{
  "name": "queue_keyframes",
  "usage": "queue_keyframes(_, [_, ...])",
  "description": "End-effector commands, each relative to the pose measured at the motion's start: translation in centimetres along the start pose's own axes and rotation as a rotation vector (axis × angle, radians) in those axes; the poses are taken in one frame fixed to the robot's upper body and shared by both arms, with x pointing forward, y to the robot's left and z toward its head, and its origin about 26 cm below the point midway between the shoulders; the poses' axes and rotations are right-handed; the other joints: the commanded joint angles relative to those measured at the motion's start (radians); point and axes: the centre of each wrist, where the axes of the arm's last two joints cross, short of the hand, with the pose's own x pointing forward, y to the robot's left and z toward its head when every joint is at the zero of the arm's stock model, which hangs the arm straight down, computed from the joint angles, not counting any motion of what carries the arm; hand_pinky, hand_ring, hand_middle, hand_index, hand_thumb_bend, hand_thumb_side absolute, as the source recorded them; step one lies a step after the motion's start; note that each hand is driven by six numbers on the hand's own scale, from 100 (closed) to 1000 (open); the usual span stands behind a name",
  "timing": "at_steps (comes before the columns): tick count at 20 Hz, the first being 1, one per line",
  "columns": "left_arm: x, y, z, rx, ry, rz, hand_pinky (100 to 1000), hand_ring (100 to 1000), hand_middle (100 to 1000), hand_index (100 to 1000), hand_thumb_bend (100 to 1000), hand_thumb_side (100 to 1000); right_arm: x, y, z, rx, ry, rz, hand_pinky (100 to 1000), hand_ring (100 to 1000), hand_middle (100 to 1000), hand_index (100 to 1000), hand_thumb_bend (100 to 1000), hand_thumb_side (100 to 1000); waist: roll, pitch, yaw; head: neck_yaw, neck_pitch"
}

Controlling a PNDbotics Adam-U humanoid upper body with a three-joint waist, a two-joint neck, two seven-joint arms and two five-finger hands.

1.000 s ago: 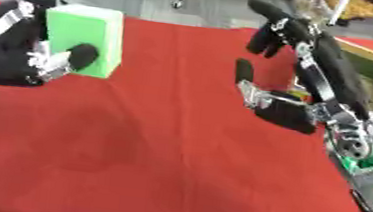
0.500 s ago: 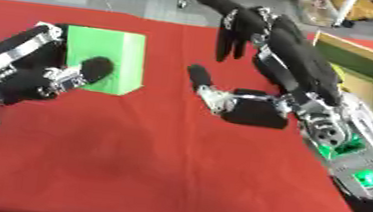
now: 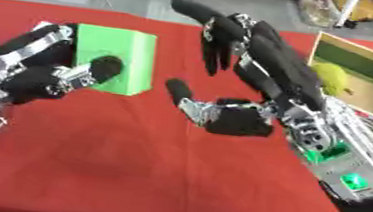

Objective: Pick up the objects with one hand, pass them to the other hand, and then place them into the box on the other side of the table.

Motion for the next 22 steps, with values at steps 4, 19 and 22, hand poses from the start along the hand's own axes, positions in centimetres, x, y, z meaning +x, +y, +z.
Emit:
queue_keyframes(4, [1.3,-0.1,-0.6,0.001,-0.020,-0.038,788,527,484,597,100,524,0.9,-0.5,-0.8,-0.002,-0.041,-0.008,281,392,259,969,233,397,-0.009,-0.010,-0.002,0.000,-0.002])
queue_keyframes(19, [1.9,-0.6,-1.5,-0.022,-0.033,-0.050,788,527,484,597,100,523,1.4,-0.1,-1.0,0.044,-0.030,-0.019,272,388,247,962,244,421,-0.012,-0.007,0.000,-0.001,-0.002])
queue_keyframes(22, [2.0,-0.8,-1.6,-0.040,-0.041,-0.045,788,529,486,599,100,527,1.4,0.0,-1.0,0.044,-0.025,-0.019,268,385,243,944,230,412,-0.012,-0.007,-0.001,0.000,-0.002])
